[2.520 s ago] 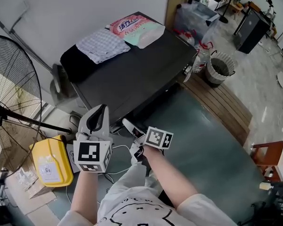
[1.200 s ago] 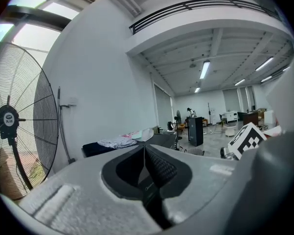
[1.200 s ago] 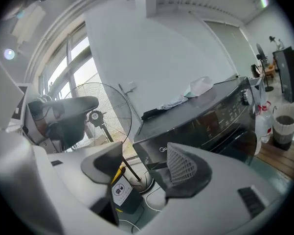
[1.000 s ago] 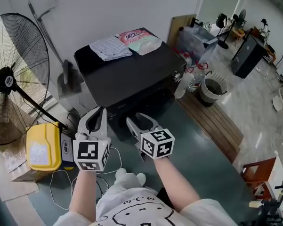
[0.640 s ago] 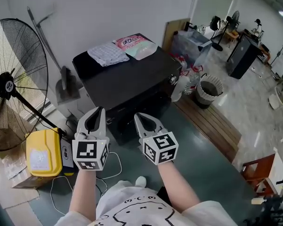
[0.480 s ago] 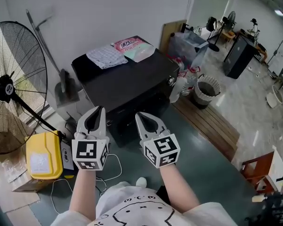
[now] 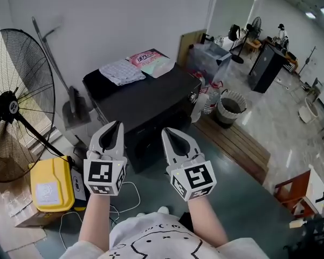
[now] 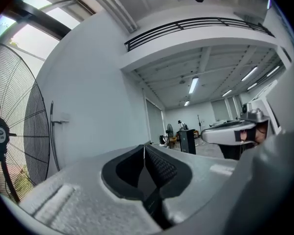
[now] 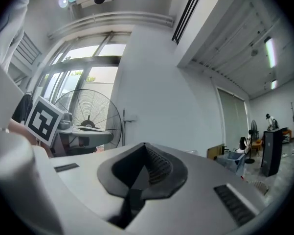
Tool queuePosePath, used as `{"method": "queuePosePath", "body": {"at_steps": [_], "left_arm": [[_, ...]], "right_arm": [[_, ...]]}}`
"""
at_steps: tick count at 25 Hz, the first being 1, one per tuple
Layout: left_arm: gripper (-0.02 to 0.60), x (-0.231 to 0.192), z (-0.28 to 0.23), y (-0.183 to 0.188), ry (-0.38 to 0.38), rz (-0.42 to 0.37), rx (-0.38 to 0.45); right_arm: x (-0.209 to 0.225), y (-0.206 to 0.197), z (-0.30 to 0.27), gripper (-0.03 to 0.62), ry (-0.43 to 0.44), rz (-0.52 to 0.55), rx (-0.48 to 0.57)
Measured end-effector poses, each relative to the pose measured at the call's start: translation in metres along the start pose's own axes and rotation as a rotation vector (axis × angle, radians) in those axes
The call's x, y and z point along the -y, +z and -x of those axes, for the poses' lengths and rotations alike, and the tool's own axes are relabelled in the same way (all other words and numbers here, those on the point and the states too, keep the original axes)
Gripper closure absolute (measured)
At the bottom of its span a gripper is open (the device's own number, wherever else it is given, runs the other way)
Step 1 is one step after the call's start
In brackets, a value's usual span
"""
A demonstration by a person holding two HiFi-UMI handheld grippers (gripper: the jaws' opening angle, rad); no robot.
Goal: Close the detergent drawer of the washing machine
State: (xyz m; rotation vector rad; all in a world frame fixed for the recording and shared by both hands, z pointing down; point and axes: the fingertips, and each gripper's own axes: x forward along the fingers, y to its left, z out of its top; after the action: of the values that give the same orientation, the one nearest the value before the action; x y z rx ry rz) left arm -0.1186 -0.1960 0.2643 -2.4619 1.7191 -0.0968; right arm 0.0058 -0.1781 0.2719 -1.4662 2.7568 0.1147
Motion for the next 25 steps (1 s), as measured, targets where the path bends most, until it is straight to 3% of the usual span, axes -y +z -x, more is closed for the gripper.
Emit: {"method": "queuePosePath", "body": {"at_steps": [11,25], "left_arm": [[0.563,-0.011,0.016,0.028,-0.023,-0.053,0.088],[0.563,-0.003,0.022,0.048,-0.036,-0.085,0.137]], "right_arm": [[0.017,0.04,0.026,0.599,-0.097,0.127,0.071],[0.034,0.057,0.043,0.599,-0.143,0.146,0.107]]}}
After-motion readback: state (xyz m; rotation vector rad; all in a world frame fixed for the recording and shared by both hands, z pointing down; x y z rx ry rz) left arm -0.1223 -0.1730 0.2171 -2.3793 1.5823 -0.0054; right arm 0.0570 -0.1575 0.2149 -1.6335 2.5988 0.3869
